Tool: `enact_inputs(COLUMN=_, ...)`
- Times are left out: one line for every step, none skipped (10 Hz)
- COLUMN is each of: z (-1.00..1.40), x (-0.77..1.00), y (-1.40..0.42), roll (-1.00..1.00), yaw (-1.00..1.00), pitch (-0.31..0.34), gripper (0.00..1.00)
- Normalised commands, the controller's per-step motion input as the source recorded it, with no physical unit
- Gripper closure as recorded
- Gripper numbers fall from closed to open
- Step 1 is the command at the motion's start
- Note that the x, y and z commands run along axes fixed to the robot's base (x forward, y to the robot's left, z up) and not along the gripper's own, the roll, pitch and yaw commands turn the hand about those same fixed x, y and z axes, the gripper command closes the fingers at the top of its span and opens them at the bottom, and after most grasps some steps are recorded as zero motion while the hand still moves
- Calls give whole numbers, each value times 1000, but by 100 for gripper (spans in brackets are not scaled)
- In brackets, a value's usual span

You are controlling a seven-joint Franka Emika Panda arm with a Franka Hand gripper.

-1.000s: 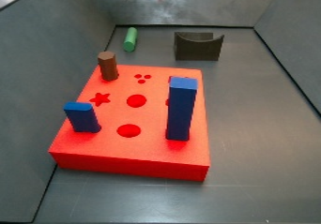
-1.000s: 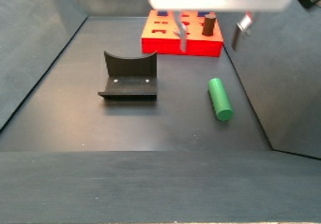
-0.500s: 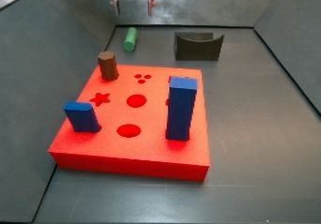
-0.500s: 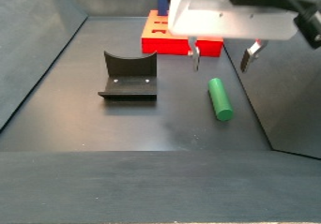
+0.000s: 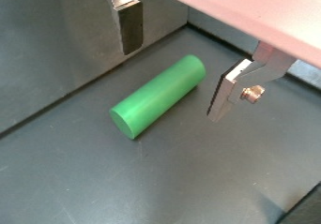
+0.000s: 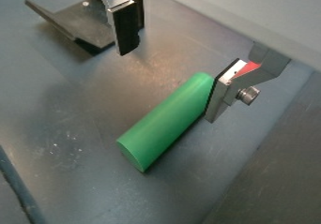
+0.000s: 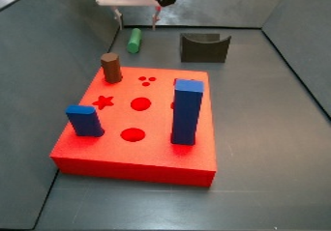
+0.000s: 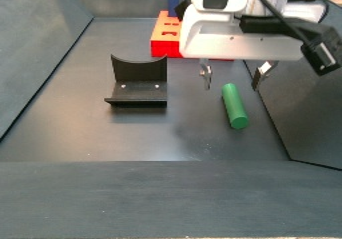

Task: Pick up the round object. Move up. Place the round object on the fixture. Regrasp the round object. Move to above the board. Insert the round object.
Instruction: Pick up the round object.

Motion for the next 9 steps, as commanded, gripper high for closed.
enact_inputs(z=-449, x=0, y=0, roll=-319, yaw=0, pitch=-144, gripper=0)
enact_inputs(z=-489, x=-3, y=0, roll=-304, yaw=0, pitch=-129, gripper=0)
enact_inputs(z=-523, x=0, y=0, roll=-294, yaw=0, pitch=-63, gripper=0)
enact_inputs(z=-523, x=0, y=0, roll=-299, yaw=-20, pitch=-57, gripper=0)
enact_inputs(z=-529, x=0, y=0, roll=-289, yaw=0, pitch=-71, gripper=0)
enact_inputs(z=-509, x=-11, y=0, roll=-296, yaw=0, pitch=-117, gripper=0)
enact_inputs(z=-474, x=-23, y=0, roll=-313, yaw=0, pitch=-134, gripper=0)
enact_inputs(z=-440, x=-37, y=0, roll=-329, yaw=0, pitch=-147, gripper=0)
enact_inputs(z=-354, x=-114, y=14, roll=-324, yaw=0, pitch=-203, gripper=0)
